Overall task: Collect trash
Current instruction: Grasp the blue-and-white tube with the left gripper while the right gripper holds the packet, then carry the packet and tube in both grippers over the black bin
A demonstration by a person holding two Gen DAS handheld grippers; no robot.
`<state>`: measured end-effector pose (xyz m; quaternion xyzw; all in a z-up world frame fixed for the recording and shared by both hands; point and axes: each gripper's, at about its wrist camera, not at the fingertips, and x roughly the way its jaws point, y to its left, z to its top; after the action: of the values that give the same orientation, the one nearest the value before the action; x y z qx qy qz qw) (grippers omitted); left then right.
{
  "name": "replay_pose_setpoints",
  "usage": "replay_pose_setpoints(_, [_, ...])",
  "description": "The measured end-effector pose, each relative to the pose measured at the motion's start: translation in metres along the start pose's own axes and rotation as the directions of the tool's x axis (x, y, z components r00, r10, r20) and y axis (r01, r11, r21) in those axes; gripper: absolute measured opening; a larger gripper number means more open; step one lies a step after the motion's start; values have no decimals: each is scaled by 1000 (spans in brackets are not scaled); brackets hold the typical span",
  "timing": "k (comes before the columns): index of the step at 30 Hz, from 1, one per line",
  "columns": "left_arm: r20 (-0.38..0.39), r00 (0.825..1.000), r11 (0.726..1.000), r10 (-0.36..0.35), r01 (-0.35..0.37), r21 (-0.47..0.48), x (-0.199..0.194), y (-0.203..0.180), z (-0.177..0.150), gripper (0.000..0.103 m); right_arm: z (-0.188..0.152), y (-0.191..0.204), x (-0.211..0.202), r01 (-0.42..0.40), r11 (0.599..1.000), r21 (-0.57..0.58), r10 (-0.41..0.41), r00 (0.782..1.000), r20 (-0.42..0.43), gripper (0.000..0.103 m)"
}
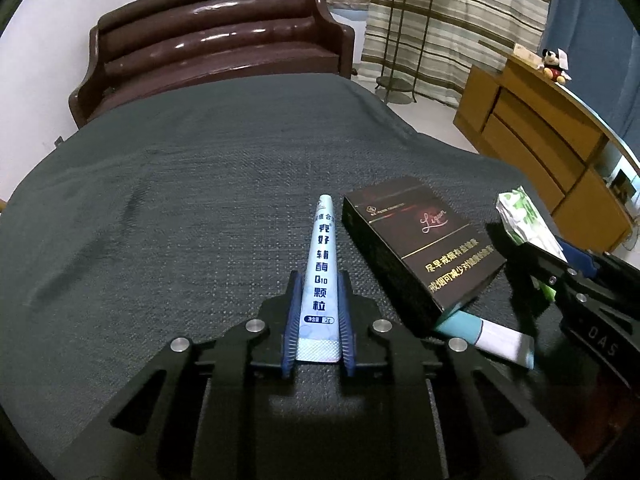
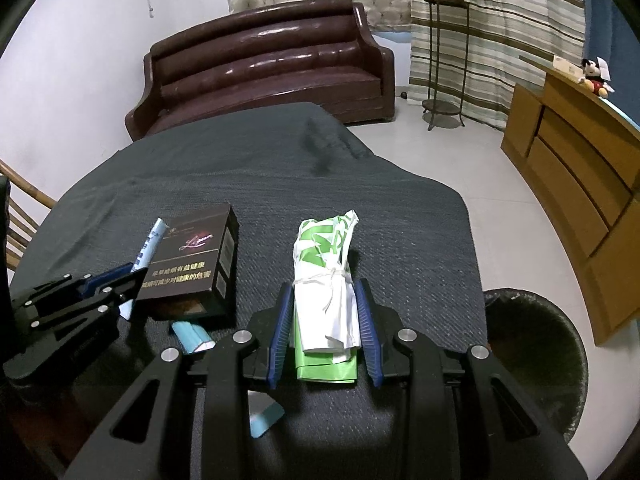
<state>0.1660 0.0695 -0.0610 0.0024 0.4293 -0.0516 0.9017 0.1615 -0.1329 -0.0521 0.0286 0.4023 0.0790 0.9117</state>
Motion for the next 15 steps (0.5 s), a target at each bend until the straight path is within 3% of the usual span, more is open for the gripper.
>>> replay_pose_setpoints(15, [55, 998, 1000, -12, 12, 0, -42, -13, -23, 17, -22, -7, -30, 16, 999, 28, -17, 999, 28, 33])
